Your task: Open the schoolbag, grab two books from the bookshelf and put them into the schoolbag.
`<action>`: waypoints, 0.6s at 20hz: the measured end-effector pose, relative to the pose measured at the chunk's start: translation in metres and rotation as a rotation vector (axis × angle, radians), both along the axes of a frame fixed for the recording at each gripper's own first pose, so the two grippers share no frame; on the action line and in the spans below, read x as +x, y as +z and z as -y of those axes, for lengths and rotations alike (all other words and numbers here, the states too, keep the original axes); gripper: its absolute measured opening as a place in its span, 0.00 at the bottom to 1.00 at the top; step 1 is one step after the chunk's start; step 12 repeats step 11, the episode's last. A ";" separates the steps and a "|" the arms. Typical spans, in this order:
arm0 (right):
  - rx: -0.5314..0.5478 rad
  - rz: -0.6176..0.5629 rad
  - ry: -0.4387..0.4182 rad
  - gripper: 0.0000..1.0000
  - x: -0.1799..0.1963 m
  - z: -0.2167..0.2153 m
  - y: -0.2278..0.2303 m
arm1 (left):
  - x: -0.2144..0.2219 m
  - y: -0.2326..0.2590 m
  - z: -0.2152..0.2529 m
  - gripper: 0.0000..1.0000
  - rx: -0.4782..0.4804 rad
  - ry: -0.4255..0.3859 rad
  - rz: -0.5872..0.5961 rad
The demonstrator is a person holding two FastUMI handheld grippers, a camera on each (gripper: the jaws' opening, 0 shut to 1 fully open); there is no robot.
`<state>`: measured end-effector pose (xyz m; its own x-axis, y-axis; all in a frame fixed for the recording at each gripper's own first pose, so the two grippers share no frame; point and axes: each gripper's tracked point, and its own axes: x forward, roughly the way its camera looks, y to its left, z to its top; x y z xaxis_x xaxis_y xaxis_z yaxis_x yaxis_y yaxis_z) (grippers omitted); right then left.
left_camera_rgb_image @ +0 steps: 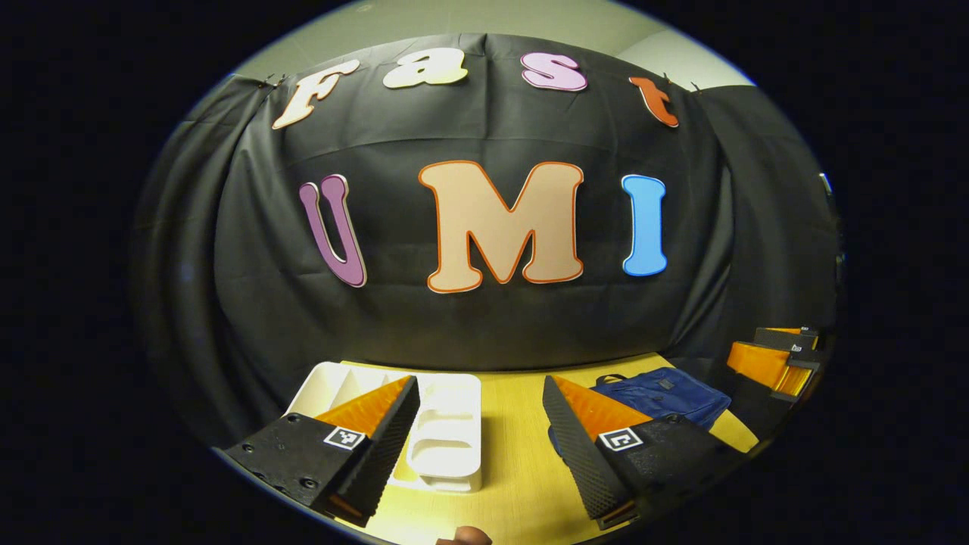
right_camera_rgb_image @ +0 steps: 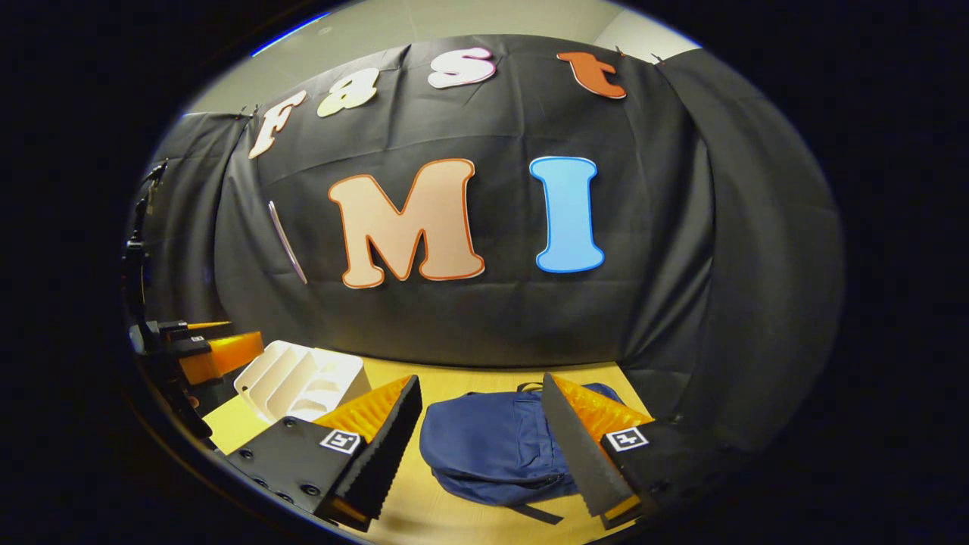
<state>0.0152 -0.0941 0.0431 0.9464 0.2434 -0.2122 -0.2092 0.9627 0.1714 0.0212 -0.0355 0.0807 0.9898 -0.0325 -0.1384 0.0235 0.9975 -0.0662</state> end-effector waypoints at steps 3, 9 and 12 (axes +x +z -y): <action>-0.011 0.012 -0.009 1.00 0.001 0.005 0.000 | 0.000 -0.004 -0.001 0.96 0.002 -0.002 -0.016; 0.015 0.021 -0.033 1.00 0.000 0.015 0.000 | -0.003 0.001 0.001 0.96 0.013 -0.008 -0.009; 0.030 0.020 -0.034 1.00 0.000 0.015 0.002 | -0.004 0.003 0.001 0.96 0.026 -0.012 -0.005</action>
